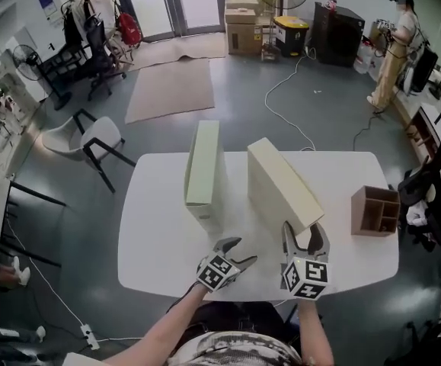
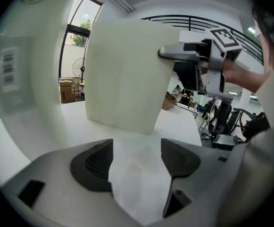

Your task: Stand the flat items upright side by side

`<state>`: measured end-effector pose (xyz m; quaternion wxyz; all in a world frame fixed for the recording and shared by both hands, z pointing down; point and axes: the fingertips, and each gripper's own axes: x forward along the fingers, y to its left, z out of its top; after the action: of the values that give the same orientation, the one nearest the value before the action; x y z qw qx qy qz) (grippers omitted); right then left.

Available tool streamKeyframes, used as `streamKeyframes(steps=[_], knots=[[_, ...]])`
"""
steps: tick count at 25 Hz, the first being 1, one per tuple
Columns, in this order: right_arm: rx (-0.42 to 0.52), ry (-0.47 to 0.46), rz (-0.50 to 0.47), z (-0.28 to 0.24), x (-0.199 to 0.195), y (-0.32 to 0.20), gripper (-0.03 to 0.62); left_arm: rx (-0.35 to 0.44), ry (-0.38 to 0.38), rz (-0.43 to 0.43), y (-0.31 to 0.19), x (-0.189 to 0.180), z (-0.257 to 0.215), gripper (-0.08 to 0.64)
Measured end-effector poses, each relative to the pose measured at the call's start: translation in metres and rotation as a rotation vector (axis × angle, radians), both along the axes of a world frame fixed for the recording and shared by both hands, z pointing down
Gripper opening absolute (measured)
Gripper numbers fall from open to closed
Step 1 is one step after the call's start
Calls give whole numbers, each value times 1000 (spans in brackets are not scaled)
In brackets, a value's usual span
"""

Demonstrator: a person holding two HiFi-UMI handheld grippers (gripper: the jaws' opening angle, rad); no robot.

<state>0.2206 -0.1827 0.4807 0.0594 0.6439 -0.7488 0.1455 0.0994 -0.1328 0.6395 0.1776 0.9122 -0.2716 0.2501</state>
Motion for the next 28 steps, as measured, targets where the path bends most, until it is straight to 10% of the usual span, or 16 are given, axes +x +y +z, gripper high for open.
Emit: streamKeyframes(steps=[8, 18, 28], knots=[[-27, 18, 33, 0, -54, -37, 328, 2, 12, -100, 17, -45, -9, 319], [-78, -4, -296, 25, -56, -16, 333, 166, 41, -509, -34, -146, -78, 334], [-154, 151, -378, 68, -58, -20, 293, 423, 235, -324, -70, -134, -240, 383]])
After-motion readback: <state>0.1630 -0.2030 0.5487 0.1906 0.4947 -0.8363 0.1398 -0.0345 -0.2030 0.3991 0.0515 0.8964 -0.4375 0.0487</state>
